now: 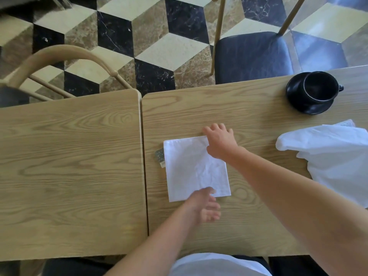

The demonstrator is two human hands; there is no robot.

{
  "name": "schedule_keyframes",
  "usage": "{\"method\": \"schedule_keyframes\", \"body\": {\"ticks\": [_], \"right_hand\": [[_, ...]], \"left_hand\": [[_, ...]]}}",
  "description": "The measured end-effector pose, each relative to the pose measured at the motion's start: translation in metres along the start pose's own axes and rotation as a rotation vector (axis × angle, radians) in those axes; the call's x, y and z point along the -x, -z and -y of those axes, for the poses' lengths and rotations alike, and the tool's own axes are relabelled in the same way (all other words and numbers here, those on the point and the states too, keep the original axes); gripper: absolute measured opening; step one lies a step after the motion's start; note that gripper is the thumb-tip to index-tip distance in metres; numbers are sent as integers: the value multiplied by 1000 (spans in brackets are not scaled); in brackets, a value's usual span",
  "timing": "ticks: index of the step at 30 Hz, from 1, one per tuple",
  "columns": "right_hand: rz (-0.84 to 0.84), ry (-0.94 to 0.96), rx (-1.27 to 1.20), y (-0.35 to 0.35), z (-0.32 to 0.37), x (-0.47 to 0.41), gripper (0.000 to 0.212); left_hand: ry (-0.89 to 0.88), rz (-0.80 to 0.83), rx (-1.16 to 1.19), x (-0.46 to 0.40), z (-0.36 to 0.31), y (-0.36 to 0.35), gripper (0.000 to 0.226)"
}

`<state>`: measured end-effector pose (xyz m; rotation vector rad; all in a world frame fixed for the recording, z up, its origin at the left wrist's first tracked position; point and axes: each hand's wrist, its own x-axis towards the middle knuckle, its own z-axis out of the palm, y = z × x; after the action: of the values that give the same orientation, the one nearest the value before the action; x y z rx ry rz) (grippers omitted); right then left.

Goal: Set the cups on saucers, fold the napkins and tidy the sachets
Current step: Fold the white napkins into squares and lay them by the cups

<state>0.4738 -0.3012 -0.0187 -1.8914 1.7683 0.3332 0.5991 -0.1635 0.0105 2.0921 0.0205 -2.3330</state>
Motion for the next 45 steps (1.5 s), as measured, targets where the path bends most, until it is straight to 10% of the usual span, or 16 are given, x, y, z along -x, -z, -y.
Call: {"method": "schedule_keyframes", "body": {"ticks": [6, 13, 22, 28, 34, 45], "right_hand": [[113, -77, 104, 3, -1, 8, 21], [408, -114, -413, 44, 22, 51, 14], [271, -99, -1071, 85, 65, 122, 13], [104, -121, -1358, 100, 67, 148, 27], [44, -338, -1500, 76, 54, 178, 6], [164, -548, -1729, 59, 22, 189, 15]], "left_hand": [[61, 95, 664, -29, 25, -27, 60], [-46, 149, 582, -6, 18, -23, 32], [-203, 326, 823, 45, 32, 6, 39], [-356, 468, 811, 69, 38, 40, 32], [-364, 235, 526, 83, 32, 83, 3], [-500, 106, 309, 114, -21, 99, 31]]}}
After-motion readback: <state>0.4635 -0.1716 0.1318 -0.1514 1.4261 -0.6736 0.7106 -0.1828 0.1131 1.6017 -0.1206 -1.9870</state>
